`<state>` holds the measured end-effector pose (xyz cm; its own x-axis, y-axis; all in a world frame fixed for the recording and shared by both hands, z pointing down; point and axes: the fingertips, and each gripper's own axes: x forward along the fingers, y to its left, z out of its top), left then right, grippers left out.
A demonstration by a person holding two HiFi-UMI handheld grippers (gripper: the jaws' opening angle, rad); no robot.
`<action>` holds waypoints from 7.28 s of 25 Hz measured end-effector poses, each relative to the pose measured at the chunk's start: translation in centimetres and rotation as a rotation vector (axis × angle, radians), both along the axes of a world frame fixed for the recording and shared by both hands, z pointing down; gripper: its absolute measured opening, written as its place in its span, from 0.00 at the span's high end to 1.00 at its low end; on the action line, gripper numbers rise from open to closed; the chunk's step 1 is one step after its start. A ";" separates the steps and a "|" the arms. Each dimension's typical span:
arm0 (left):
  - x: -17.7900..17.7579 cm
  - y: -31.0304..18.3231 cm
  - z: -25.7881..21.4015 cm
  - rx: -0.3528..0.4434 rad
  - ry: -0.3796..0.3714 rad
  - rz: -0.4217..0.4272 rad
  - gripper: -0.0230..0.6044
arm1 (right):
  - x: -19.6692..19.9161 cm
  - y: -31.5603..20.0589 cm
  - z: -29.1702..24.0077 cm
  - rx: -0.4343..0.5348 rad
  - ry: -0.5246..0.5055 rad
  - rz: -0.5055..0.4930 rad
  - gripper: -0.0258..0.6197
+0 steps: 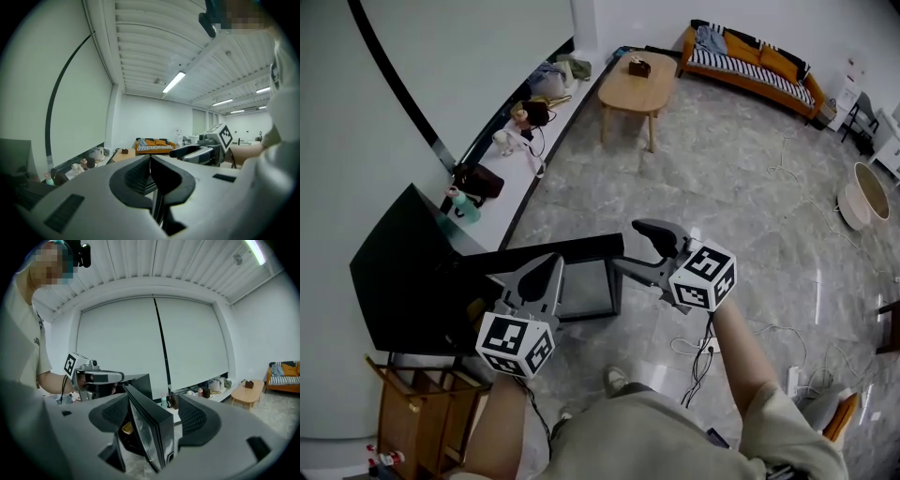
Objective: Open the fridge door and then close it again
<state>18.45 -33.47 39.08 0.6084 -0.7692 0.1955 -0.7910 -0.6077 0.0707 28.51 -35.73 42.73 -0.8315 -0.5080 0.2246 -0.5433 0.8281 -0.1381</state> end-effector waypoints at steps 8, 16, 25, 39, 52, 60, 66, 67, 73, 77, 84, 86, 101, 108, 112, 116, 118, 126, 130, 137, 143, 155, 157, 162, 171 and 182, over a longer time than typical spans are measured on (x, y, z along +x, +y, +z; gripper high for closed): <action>-0.8 -0.3 1.0 -0.025 -0.005 -0.027 0.95 | -1.3 -1.3 3.6 -0.049 0.036 -0.088 0.49; -0.3 -0.5 2.6 -0.065 -0.003 -0.018 0.95 | -2.2 -2.2 6.6 -0.110 0.022 -0.147 0.50; -0.1 0.0 4.0 -0.095 -0.008 -0.023 0.95 | -2.4 -2.4 6.8 -0.108 -0.025 -0.171 0.50; -1.0 1.1 4.3 -0.098 -0.012 -0.039 0.95 | -2.5 -1.2 6.9 -0.113 0.002 -0.153 0.53; -2.4 4.5 4.3 -0.092 -0.009 -0.059 0.95 | -3.2 2.6 7.0 -0.121 0.047 -0.161 0.56; -3.9 7.4 4.0 -0.089 -0.015 -0.076 0.95 | -3.9 5.8 6.8 -0.132 0.089 -0.163 0.57; -5.6 9.3 3.6 -0.085 -0.018 -0.089 0.95 | -4.6 8.0 6.9 -0.124 0.110 -0.152 0.58; -5.9 9.6 3.5 -0.084 -0.018 -0.088 0.95 | -4.8 8.4 7.0 -0.123 0.115 -0.150 0.58; -7.7 11.5 3.5 -0.087 -0.023 -0.089 0.95 | -5.7 10.5 7.0 -0.125 0.140 -0.134 0.59; -8.7 12.4 3.2 -0.085 -0.025 -0.092 0.95 | -6.2 11.7 6.9 -0.123 0.146 -0.119 0.59; -10.9 14.7 3.1 -0.087 -0.029 -0.089 0.95 | -7.8 14.3 6.9 -0.122 0.166 -0.095 0.60; -11.5 15.5 3.3 -0.088 -0.030 -0.087 0.95 | -8.3 15.2 6.9 -0.118 0.172 -0.091 0.60; -15.8 21.3 2.7 -0.076 -0.033 -0.088 0.95 | -12.7 21.3 6.6 -0.099 0.194 -0.057 0.62; -18.5 23.5 2.6 -0.075 -0.035 -0.105 0.95 | -15.7 24.2 6.3 -0.117 0.164 -0.074 0.61; -19.7 24.7 2.8 -0.080 -0.035 -0.115 0.95 | -17.2 25.5 6.2 -0.124 0.152 -0.067 0.61; -20.9 25.8 3.0 -0.084 -0.034 -0.128 0.95 | -18.4 26.7 6.1 -0.149 0.126 -0.072 0.61; -21.4 26.3 3.1 -0.084 -0.034 -0.133 0.95 | -19.1 27.3 6.1 -0.162 0.120 -0.086 0.61; -23.2 27.6 3.3 -0.088 -0.030 -0.159 0.95 | -21.8 29.2 5.9 -0.170 0.113 -0.125 0.61; -24.4 28.2 3.5 -0.093 -0.028 -0.179 0.95 | -23.3 30.0 5.8 -0.184 0.095 -0.147 0.61; -26.5 29.1 4.1 -0.103 -0.026 -0.212 0.95 | -25.8 30.8 5.9 -0.192 0.087 -0.173 0.60; -28.2 29.8 4.3 -0.108 -0.022 -0.243 0.95 | -27.5 31.2 6.0 -0.202 0.098 -0.179 0.59; -31.1 30.8 4.6 -0.119 -0.017 -0.297 0.95 | -30.4 31.9 6.0 -0.161 0.163 -0.234 0.58; -31.6 30.8 4.7 -0.122 -0.013 -0.309 0.95 | -31.1 32.1 5.9 -0.165 0.163 -0.246 0.58; -33.2 31.0 4.7 -0.122 -0.013 -0.342 0.95 | -32.7 32.7 5.8 -0.162 0.165 -0.283 0.58; -36.7 31.9 5.3 -0.133 -0.005 -0.416 0.95 | -36.9 33.1 5.9 -0.160 0.181 -0.347 0.61; -40.7 33.2 5.3 -0.134 -0.001 -0.494 0.95 | -42.2 33.1 5.4 -0.163 0.146 -0.367 0.66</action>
